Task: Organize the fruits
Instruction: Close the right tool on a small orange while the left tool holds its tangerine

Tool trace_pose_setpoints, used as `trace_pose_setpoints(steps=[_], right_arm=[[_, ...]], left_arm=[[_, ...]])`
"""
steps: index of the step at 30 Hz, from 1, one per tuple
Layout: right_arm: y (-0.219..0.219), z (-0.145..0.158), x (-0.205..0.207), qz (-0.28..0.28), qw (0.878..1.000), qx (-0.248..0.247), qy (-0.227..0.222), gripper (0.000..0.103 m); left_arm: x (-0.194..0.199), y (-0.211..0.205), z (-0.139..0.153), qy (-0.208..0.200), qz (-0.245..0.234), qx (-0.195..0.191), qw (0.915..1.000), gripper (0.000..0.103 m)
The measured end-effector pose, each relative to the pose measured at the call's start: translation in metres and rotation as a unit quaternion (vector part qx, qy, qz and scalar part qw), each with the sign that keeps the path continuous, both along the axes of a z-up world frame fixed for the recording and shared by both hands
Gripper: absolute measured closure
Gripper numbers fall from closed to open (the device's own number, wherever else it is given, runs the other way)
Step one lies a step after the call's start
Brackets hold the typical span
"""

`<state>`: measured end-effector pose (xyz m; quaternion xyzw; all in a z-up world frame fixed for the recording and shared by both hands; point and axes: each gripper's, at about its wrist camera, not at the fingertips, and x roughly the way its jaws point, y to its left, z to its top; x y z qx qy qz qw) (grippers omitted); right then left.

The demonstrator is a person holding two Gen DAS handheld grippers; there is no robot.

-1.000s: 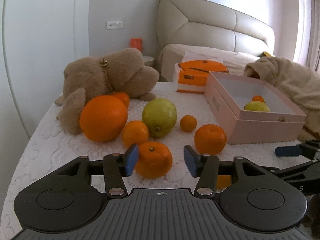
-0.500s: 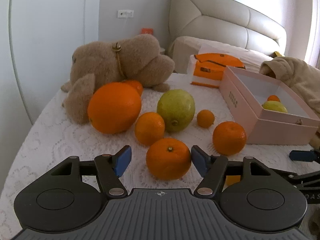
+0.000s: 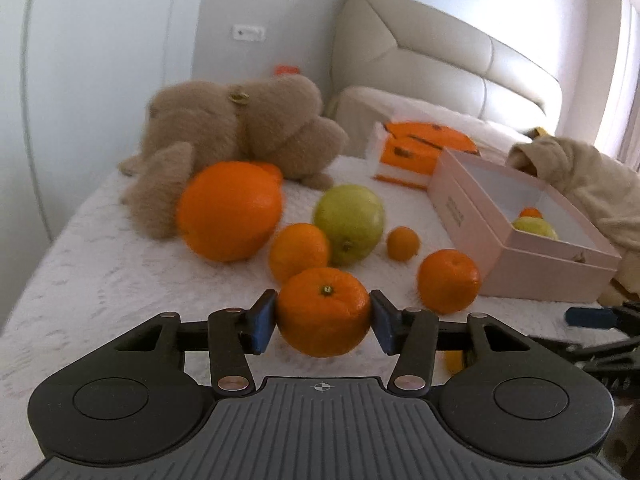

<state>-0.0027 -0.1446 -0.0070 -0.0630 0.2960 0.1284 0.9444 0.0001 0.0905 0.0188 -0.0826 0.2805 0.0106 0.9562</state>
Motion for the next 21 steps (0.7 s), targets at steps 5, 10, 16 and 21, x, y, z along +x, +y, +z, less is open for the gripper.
trace_pose_setpoints(steps=[5, 10, 16, 21], right_arm=[[0.006, 0.008, -0.009, 0.028, 0.999, 0.029, -0.004, 0.019], [0.034, 0.007, -0.012, 0.065, 0.998, 0.012, 0.0, 0.022], [0.059, 0.008, -0.009, 0.099, 0.995, 0.005, 0.0, 0.03], [0.076, 0.004, 0.002, 0.11, 0.994, -0.005, 0.016, 0.047]], left_arm=[[-0.018, 0.028, -0.007, -0.012, 0.033, -0.054, 0.9979, 0.048], [-0.018, 0.038, -0.01, -0.013, 0.038, -0.086, 0.9954, 0.048], [-0.016, 0.035, -0.012, -0.008, 0.032, -0.086, 0.9957, 0.048], [-0.017, 0.037, -0.013, -0.008, 0.032, -0.09, 0.9953, 0.048]])
